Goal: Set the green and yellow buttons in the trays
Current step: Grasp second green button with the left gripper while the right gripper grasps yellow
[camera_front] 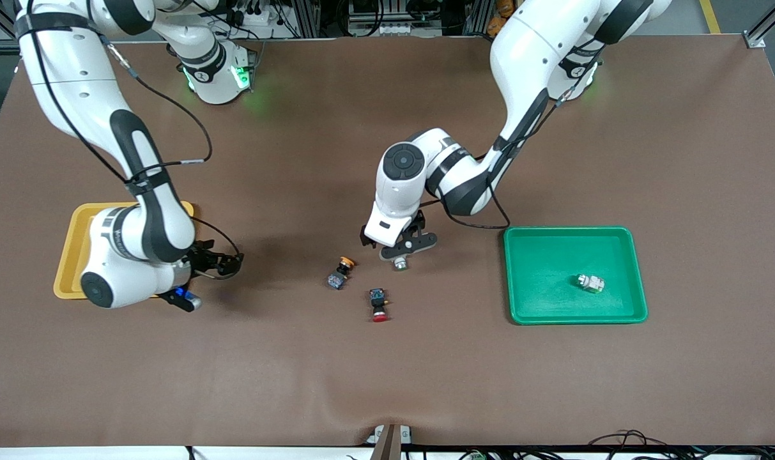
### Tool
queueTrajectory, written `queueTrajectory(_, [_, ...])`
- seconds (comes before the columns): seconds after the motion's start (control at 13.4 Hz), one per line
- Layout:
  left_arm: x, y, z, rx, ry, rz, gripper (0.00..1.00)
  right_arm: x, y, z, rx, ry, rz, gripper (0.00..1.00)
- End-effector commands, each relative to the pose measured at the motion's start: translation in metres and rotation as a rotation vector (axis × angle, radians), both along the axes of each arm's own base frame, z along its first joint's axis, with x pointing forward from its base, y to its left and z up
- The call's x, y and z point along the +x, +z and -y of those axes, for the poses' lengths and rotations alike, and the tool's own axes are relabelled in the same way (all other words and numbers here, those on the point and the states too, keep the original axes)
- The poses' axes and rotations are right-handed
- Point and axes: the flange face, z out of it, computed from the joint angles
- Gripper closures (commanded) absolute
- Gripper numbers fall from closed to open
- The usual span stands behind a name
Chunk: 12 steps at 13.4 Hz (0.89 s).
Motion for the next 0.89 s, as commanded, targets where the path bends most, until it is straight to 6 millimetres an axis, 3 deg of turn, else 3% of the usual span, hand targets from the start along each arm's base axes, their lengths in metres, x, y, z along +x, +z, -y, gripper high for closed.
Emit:
queueTrajectory(0.0, [0.000,-0.016,0.006,0.036,-0.019,0.008,0.00,0.003,0.025,-0.034,-0.026,-0.082,0.032,0.03])
queueTrajectory(0.37, [0.007,-0.045,-0.004,0.046,0.058,0.005,0.00,0.016,0.071,-0.129,-0.121,-0.212,0.102,0.00])
queueTrajectory(0.45, [0.006,-0.050,-0.003,0.045,0.058,0.002,0.00,0.021,0.073,-0.138,-0.112,-0.230,0.151,0.00])
queueTrajectory(0.59, [0.006,-0.058,0.000,0.021,0.078,0.009,0.18,0.027,0.072,-0.163,-0.084,-0.271,0.254,0.00])
queueTrajectory(0.67, [0.006,-0.061,-0.001,0.017,0.094,0.010,0.36,0.026,0.066,-0.182,-0.085,-0.305,0.288,0.00])
queueTrajectory(0.74, [0.005,-0.061,0.000,0.021,0.076,0.012,0.76,0.025,0.058,-0.194,-0.097,-0.349,0.305,0.00])
queueTrajectory(0.82, [0.006,-0.061,-0.001,0.023,0.069,0.014,1.00,0.019,0.050,-0.207,-0.108,-0.372,0.291,0.00])
